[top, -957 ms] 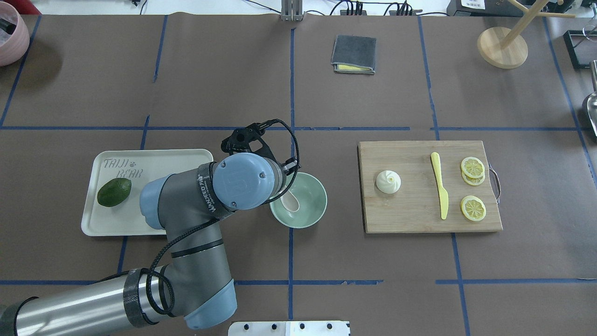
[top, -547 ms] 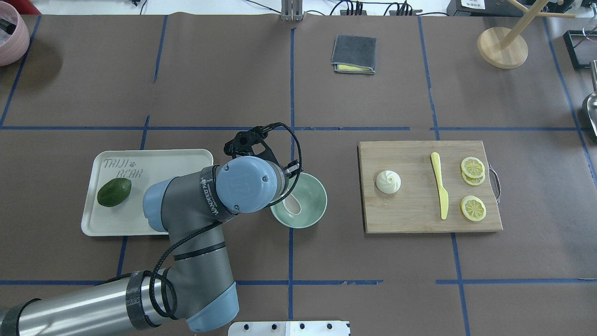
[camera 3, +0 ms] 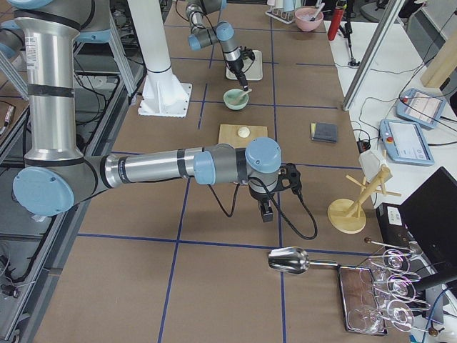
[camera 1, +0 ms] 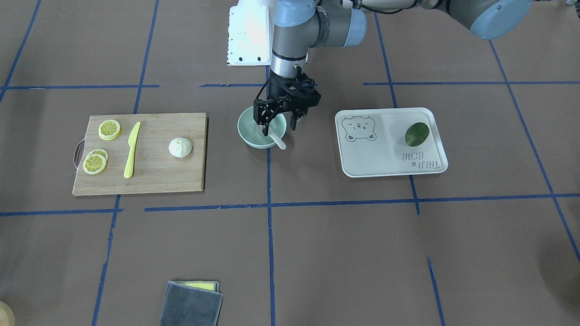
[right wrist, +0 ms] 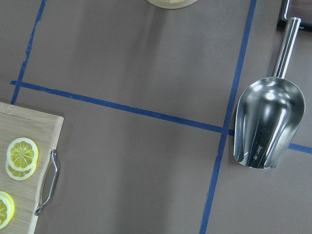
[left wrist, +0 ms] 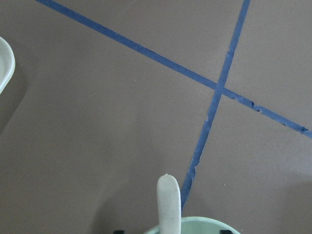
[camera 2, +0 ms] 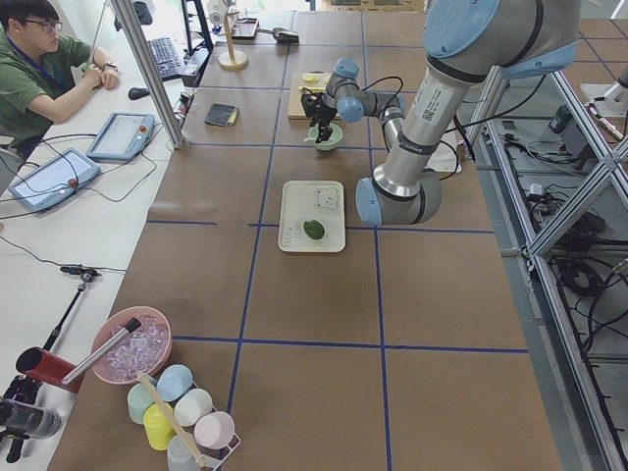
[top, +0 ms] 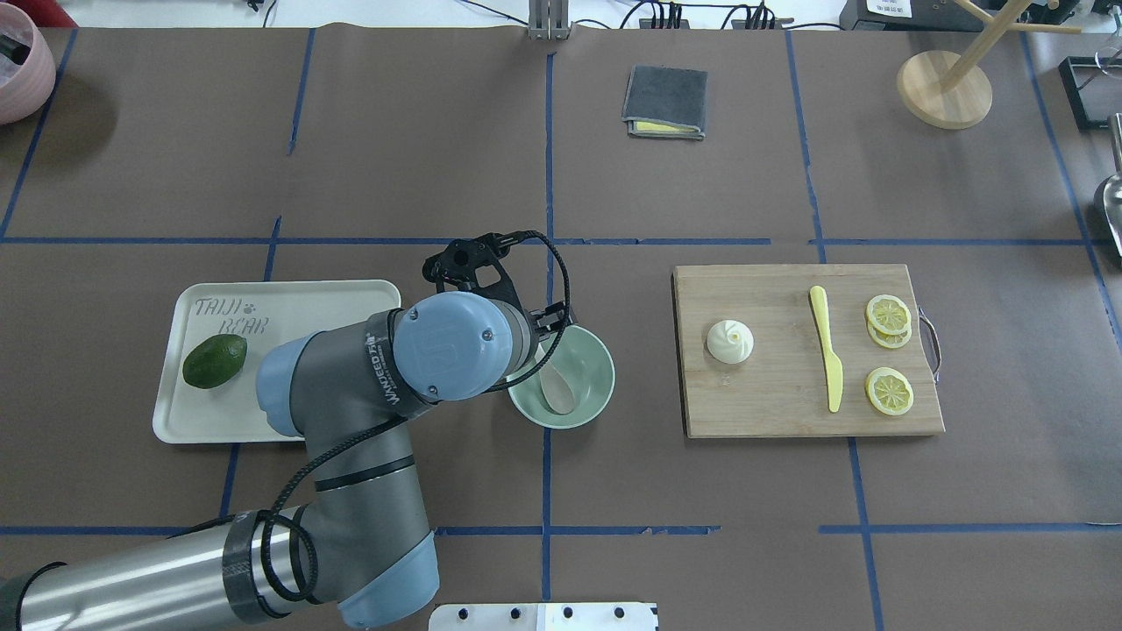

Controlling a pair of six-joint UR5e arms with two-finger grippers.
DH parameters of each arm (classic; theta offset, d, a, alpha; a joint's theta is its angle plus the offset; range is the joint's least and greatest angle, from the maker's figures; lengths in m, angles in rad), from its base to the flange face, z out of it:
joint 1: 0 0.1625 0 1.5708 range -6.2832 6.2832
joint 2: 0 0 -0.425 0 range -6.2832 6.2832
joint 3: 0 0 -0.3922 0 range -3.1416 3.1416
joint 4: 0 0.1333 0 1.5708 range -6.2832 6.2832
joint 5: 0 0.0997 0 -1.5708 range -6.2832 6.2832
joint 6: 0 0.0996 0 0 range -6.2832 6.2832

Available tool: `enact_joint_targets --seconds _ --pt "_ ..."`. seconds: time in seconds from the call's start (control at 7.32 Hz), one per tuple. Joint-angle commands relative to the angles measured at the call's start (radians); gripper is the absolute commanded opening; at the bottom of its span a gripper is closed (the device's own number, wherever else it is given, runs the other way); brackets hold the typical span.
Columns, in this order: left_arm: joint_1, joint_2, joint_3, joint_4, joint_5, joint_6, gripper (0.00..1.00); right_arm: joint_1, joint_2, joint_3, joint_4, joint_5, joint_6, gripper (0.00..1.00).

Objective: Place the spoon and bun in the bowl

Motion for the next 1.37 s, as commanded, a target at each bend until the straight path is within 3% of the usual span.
enact_joint_targets --seconds 0.0,0.27,0.55,0.96,1.23 --pt "-0.063 0.114 -0.149 0.004 -0.042 0.306 1.0 0.0 0.009 0.015 0.003 0.006 0.015 1.0" --pt "-0.283 0.205 -0.182 0.004 -0.262 0.728 1.0 -0.003 0.008 0.061 0.039 0.087 0.016 1.0" --pt "-0.587 0.33 -0.185 0.001 -0.576 0.829 1.0 -0.084 0.012 0.072 0.212 0.072 0.019 1.0" --pt "-0.897 0.575 -0.138 0.016 -0.654 1.379 1.0 -0.21 0.126 0.107 0.216 0.068 0.315 1.0" --pt "-1.106 0.617 -0.02 0.129 -0.734 1.654 1.0 -0.385 0.19 0.177 0.21 -0.096 0.531 1.0"
